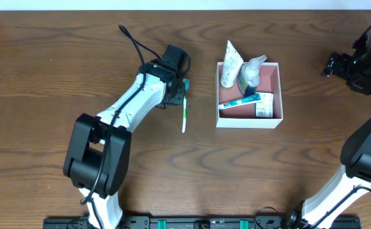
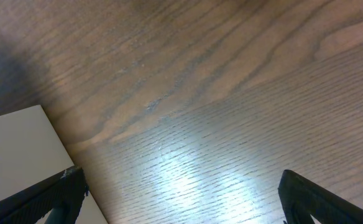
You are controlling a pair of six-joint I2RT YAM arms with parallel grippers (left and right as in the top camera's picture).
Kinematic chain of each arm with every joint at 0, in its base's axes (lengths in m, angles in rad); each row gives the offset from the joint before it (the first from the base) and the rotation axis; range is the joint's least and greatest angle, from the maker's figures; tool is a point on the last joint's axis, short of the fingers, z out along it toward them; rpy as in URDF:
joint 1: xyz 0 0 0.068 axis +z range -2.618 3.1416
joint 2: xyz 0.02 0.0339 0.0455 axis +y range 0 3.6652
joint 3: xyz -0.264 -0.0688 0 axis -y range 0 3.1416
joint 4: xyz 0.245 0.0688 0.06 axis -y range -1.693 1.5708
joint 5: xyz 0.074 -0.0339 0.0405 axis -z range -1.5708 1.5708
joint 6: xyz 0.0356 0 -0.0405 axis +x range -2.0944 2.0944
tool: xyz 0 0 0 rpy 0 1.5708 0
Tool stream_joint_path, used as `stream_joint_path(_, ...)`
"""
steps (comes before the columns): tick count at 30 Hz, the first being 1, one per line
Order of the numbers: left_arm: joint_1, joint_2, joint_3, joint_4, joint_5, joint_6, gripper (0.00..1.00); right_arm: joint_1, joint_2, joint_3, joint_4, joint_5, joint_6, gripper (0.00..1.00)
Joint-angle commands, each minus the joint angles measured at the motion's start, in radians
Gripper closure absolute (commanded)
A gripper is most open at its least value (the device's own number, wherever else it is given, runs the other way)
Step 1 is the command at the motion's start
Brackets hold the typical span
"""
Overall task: Pack container
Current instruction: 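Move the left gripper to the green toothbrush and grasp it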
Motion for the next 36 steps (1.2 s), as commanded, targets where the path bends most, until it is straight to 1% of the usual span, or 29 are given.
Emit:
stream_joint_path(1,-0.002,0.015,0.001,0.004,0.080,-0.027,0.66,0.005,-0.012,0.000,0.000,-0.004,0.015,0.01)
stream_joint_path(6,-0.002,0.017,0.001,-0.005,0.105,-0.032,0.66,0.005,-0.012,0.000,-0.001,-0.004,0.015,0.01)
stream_joint_path(13,-0.021,0.023,0.000,-0.008,0.106,-0.098,0.66,0.005,-0.012,0.000,0.000,-0.004,0.015,0.01)
stream_joint_path(19,-0.058,0.037,0.000,-0.007,0.105,-0.117,0.66,0.005,-0.012,0.000,-0.001,-0.004,0.015,0.01)
stream_joint_path(27,-0.066,0.089,-0.001,-0.008,0.102,-0.132,0.66,0.005,-0.012,0.000,-0.001,-0.004,0.015,0.01)
stream_joint_path(36,-0.066,0.109,-0.001,-0.007,0.101,-0.131,0.66,0.005,-0.012,0.000,-0.001,-0.004,0.015,0.01)
